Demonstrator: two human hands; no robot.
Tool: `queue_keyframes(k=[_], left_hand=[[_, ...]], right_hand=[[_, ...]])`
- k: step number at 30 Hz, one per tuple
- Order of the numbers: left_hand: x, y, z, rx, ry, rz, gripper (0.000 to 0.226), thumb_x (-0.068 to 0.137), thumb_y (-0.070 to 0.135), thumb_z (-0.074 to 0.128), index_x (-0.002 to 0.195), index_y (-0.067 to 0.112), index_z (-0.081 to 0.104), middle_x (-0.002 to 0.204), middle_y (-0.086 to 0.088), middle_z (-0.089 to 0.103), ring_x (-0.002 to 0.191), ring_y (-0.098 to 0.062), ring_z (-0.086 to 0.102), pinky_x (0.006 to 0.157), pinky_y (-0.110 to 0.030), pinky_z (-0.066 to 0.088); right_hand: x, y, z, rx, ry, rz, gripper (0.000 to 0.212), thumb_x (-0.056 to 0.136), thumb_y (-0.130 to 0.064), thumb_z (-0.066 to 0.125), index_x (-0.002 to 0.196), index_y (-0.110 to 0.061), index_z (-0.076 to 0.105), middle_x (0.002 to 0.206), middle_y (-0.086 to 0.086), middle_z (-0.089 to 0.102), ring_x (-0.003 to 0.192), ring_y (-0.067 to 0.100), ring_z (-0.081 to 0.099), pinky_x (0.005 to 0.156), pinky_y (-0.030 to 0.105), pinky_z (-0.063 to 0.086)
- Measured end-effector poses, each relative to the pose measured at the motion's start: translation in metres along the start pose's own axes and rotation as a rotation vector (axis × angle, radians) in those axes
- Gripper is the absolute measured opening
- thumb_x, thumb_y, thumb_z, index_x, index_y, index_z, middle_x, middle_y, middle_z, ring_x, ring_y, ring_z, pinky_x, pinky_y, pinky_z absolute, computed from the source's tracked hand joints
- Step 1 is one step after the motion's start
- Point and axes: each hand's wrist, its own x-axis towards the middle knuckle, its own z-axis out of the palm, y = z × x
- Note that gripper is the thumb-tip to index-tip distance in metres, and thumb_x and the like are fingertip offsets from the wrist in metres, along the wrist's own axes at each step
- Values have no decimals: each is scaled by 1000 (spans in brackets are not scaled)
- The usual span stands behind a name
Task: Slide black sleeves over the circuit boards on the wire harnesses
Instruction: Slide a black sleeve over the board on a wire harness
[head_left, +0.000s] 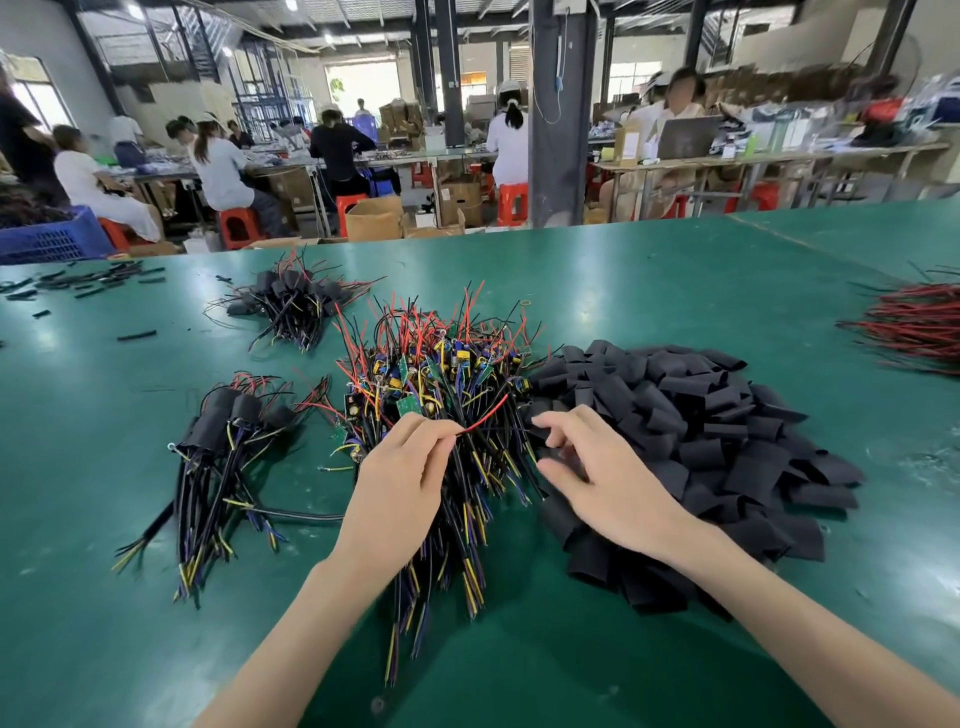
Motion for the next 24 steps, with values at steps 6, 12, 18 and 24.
queue_keyframes(k=[6, 12, 18, 24], left_hand=[[-2, 1, 1, -2, -26, 5, 14, 91, 3, 59, 99, 7, 69, 86, 6, 55, 67, -5, 42, 68, -14, 33], [-2, 2, 0, -10, -42, 14, 13, 92, 5, 58, 99, 8, 69, 87, 5, 56, 69, -5, 43, 68, -15, 34], [-2, 2, -1, -5, -33, 3, 14, 92, 5, 58, 100, 8, 70, 87, 2, 59, 68, -7, 45, 68, -15, 35], [-4, 2, 2, -5, -45, 7, 14, 92, 6, 58, 99, 9, 69, 88, 4, 59, 70, -5, 44, 68, -14, 35]], right_hand=[[-4, -11, -19, 58, -356, 89, 41, 72, 0, 55, 105, -25, 55, 100, -5, 46, 91, 16, 46, 84, 20, 39], [-6, -2, -19, -146, -516, 40, 35, 79, -24, 69, 110, -32, 55, 105, -11, 43, 96, 8, 42, 91, 28, 35], [0, 5, -15, -110, -192, 26, 42, 69, -33, 80, 99, -21, 54, 92, -9, 40, 80, -3, 44, 72, 16, 32], [-1, 6, -6, -129, -78, 50, 38, 77, -4, 69, 97, -25, 46, 95, -9, 31, 76, 9, 43, 73, 29, 37]])
